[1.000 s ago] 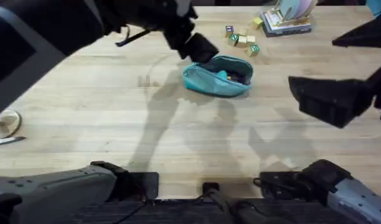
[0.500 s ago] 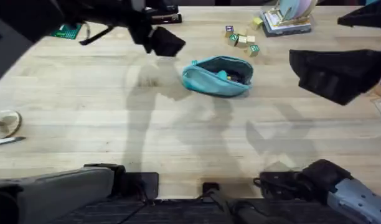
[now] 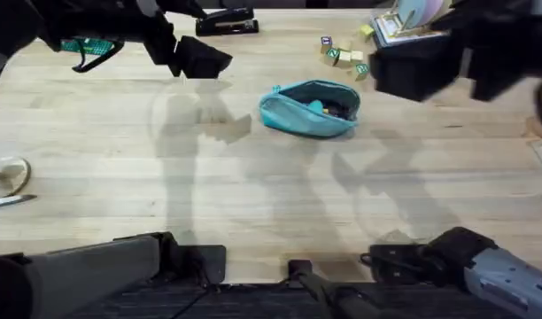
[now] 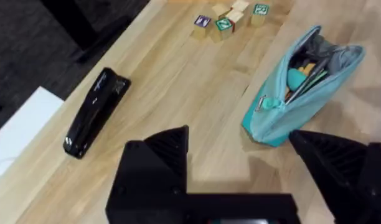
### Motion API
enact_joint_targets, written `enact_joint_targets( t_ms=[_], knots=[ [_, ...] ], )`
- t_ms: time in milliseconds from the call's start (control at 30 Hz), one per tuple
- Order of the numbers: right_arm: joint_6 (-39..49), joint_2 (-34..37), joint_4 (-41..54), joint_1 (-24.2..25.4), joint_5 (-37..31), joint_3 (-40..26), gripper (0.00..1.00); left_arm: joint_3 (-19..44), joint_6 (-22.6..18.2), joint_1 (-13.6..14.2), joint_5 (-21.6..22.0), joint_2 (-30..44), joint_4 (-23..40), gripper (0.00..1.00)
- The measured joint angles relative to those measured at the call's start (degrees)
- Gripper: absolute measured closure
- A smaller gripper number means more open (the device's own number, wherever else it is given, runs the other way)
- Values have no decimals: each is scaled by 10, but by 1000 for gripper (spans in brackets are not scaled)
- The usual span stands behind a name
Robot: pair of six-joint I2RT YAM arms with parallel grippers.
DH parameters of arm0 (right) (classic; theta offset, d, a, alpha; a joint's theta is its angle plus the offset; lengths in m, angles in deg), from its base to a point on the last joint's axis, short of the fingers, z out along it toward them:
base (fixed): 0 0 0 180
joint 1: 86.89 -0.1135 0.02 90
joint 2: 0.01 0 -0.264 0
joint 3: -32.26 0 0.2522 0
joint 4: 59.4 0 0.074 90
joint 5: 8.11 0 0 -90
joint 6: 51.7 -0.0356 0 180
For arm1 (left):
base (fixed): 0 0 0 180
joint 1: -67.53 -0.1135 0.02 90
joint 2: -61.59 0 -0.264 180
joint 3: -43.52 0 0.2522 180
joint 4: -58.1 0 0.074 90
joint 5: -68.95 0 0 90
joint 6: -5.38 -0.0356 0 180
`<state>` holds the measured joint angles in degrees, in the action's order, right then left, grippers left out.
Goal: Unzip the bag, pick up the pens from the table one at a time and place them inside, then zip the bag closed.
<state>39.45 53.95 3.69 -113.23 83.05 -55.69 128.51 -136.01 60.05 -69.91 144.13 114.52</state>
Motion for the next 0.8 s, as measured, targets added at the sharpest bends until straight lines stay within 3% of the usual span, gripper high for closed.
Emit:
enact_joint_targets(
  t_ms=[133, 367, 600, 800],
  knots=[
    [-43, 65, -18, 0, 37, 0, 3, 0, -4, 0, 25, 0, 19, 8],
    [-129, 112, -49, 0, 55, 0, 3, 0, -26, 0, 52, 2, 17, 8],
    [-242, 128, -54, 0, 60, 0, 3, 0, -165, 0, 41, 37, 63, 8],
    [-276, 129, -57, 0, 62, 0, 4, 0, -248, 0, -2, 79, 62, 8]
  ],
)
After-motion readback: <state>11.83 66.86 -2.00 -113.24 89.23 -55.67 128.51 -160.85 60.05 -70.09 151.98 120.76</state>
